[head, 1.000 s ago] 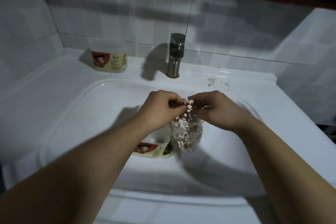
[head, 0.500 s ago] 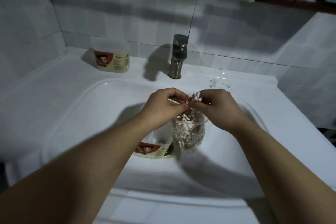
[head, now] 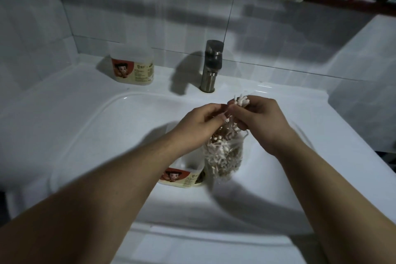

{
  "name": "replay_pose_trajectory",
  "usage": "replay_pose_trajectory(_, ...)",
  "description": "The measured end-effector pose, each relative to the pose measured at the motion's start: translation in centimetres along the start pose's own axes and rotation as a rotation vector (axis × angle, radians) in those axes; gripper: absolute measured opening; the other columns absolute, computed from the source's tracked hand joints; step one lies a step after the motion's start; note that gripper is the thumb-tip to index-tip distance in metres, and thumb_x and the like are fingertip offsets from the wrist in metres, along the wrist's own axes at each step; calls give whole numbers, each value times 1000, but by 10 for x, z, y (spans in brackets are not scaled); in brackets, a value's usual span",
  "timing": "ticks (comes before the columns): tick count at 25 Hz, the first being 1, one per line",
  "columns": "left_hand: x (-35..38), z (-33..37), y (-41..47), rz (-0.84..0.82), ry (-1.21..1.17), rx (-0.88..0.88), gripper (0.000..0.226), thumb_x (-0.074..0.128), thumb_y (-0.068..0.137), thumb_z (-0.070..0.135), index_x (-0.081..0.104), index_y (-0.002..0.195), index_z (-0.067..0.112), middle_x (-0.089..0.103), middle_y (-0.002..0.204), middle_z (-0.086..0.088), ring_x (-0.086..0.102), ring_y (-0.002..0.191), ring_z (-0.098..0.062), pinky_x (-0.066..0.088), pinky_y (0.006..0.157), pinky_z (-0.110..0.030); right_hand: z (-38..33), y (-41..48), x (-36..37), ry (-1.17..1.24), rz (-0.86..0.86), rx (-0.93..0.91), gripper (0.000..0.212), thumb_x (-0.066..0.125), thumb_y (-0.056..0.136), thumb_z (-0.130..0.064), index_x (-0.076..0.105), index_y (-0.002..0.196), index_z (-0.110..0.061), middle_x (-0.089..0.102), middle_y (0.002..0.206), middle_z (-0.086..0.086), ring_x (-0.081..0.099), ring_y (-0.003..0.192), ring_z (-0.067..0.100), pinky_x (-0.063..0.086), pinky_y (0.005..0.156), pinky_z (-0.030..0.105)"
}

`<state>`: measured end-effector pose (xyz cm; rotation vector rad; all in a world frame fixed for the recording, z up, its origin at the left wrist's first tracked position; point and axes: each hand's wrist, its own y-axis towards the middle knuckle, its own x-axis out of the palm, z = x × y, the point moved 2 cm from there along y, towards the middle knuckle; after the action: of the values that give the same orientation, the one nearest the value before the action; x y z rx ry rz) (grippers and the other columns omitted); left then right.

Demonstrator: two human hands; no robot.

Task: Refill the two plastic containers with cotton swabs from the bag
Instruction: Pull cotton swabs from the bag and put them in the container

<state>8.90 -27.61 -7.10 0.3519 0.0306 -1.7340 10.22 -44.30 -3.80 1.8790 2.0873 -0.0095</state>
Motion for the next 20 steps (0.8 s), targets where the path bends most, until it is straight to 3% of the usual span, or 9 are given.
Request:
replay_pose_trajectory(4, 2, -1, -2, -26, 198, 59, 24, 61, 101, 26, 68, 124, 22, 74, 106, 9, 70, 97, -5, 59, 89, -33, -1, -2, 6, 33, -28, 30, 12, 73, 89, -4, 79, 84, -13, 74, 78, 11, 63, 69, 20, 50, 66, 33)
replay_pose_trajectory(8, 4, 0, -3, -5, 274, 74, 20, 60, 101, 24, 69, 118, 18, 74, 104, 3, 70, 96, -13, 58, 88, -42, -2, -2, 7, 26, -45, 29, 7, 75, 88, -3, 76, 86, -9, 69, 74, 10, 61, 67, 18, 47, 62, 31)
replay_pose_trajectory(11, 4, 0, -3, -21, 347, 68, 14, 52, 104, 20, 65, 104, 16, 69, 93, 1, 65, 84, -11, 51, 74, -32, -2, -2, 8, 0, -9, 15, 12, 76, 87, -4, 74, 97, -11, 70, 73, 3, 63, 63, 13, 48, 59, 25)
replay_pose_trajectory(13, 4, 3, -5, -28, 351, 66, 20, 47, 106, 21, 58, 90, 25, 63, 82, 9, 58, 74, -5, 44, 66, -24, -3, -2, 8, -46, 27, -30, 20, 77, 87, -6, 72, 105, -16, 71, 73, 1, 65, 62, 10, 47, 59, 20)
replay_pose_trajectory(17, 6, 5, -4, -52, 235, 10, 25, 42, 109, 25, 57, 91, 33, 66, 85, 14, 62, 81, -3, 49, 76, -27, -4, -2, 7, -150, 71, -126, 29, 73, 93, -16, 73, 118, -30, 73, 75, -12, 63, 63, -2, 47, 70, 16)
replay_pose_trajectory(20, 6, 7, -5, -39, 179, -4, 27, 40, 110, 25, 58, 91, 32, 65, 82, 15, 60, 75, 5, 46, 72, -19, -5, -3, 8, -295, 13, -200, 21, 64, 99, -21, 77, 108, -34, 75, 83, -19, 65, 78, -7, 49, 79, 21)
